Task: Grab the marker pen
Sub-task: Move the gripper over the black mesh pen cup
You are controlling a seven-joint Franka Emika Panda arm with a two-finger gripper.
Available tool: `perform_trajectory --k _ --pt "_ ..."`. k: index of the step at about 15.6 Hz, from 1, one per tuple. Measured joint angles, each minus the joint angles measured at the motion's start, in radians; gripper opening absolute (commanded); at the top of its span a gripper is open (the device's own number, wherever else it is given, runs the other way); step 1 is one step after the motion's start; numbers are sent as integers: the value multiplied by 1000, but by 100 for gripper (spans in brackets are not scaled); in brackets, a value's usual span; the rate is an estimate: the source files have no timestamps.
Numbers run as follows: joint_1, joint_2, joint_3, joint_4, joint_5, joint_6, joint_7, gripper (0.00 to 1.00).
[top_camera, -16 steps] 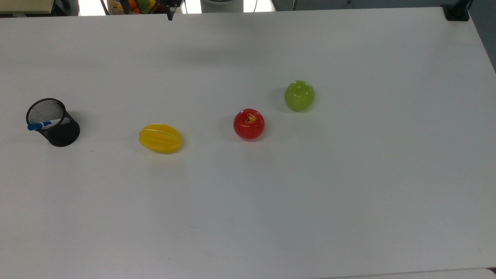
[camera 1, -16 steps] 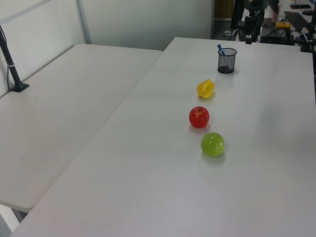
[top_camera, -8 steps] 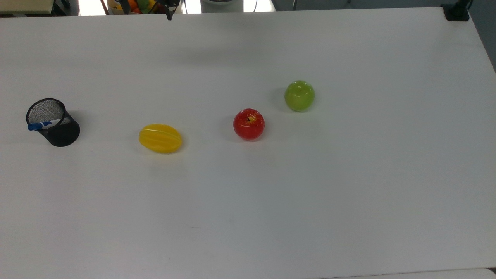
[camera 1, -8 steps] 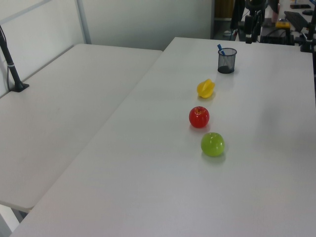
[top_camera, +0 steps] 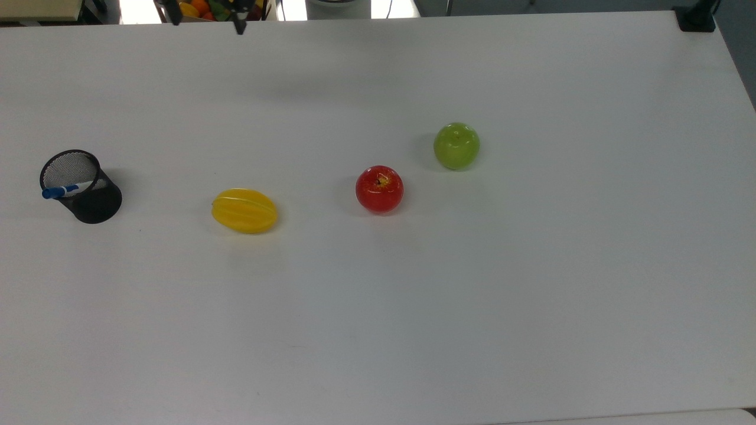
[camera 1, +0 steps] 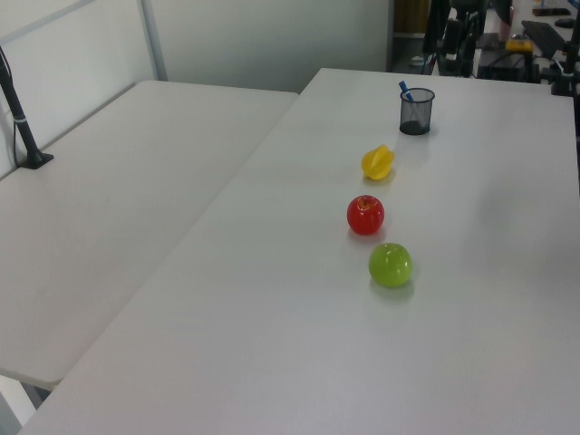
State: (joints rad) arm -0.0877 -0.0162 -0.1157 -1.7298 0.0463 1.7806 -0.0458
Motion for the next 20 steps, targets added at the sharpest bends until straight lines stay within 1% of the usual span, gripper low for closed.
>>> perform_trajectory --k 4,7,9,11,14,18,20 --pt "-26 28 -72 9 2 139 -28 100" --pt "-44 74 -116 9 6 300 -29 100" --pt "-52 117 -135 9 23 430 -29 100" --pt "-63 172 -146 9 66 564 -27 100" --pt "-86 254 -149 9 119 722 -26 100" --pt "-98 351 -149 15 129 878 -21 100" --pt "-103 398 -149 41 129 909 -20 100"
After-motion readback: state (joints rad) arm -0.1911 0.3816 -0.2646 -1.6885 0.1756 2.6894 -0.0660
